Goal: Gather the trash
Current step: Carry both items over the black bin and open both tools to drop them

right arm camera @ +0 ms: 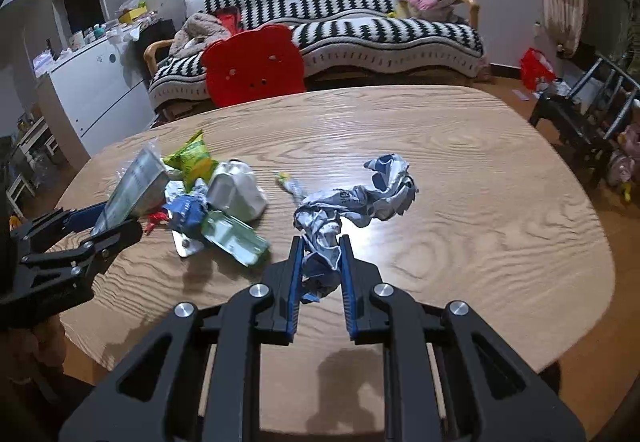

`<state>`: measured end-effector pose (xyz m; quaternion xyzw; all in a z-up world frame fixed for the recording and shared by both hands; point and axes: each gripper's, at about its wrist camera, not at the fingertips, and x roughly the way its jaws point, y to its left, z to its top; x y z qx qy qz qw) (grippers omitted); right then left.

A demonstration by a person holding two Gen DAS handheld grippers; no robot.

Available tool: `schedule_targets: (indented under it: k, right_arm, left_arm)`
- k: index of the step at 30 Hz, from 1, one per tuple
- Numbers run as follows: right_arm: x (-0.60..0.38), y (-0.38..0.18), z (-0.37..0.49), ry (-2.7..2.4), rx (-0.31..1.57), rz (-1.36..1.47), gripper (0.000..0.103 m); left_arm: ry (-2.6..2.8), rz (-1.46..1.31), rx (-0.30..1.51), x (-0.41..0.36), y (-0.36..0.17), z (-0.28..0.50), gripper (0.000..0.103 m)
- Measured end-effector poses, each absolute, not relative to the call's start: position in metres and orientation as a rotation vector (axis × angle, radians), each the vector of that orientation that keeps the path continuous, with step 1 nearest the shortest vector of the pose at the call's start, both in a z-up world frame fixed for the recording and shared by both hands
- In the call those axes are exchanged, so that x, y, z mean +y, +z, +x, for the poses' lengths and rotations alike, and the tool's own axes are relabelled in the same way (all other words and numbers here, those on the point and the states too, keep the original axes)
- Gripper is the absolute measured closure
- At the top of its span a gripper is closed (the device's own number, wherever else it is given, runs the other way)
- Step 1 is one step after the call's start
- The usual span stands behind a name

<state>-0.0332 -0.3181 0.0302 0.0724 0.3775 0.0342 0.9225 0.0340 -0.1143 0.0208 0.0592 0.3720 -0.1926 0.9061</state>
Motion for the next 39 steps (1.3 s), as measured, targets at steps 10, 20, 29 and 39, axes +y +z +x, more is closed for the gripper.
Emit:
schedule_targets:
  k: [10, 20, 29, 39]
  right_arm:
    - [-0.424, 0.026, -0.117, -0.098, 0.764, 0.211, 0.085]
    - [-0.518, -0.019, -0.189, -0.22, 0.862, 0.336, 0.085]
    - [-0.563, -0.067, -0.212, -0.247, 1.006, 0.496, 0.085]
    - [-0.571, -0.073, -0.213, -0.261, 1.012, 0.518, 0.085]
  left_arm:
    - [-0.653, 0.186, 0.764, -0.246, 0.01, -0.01, 0.042]
    - [-0.919, 0.29, 0.843, -0.369, -0.046, -0.07, 0.042]
    - [-1.02, 0.387, 0.946, -0.422, -0.093, -0.091, 0.041]
    - [-1.029, 0.42, 1.001, -0.452, -0.119, -0.086, 0.041]
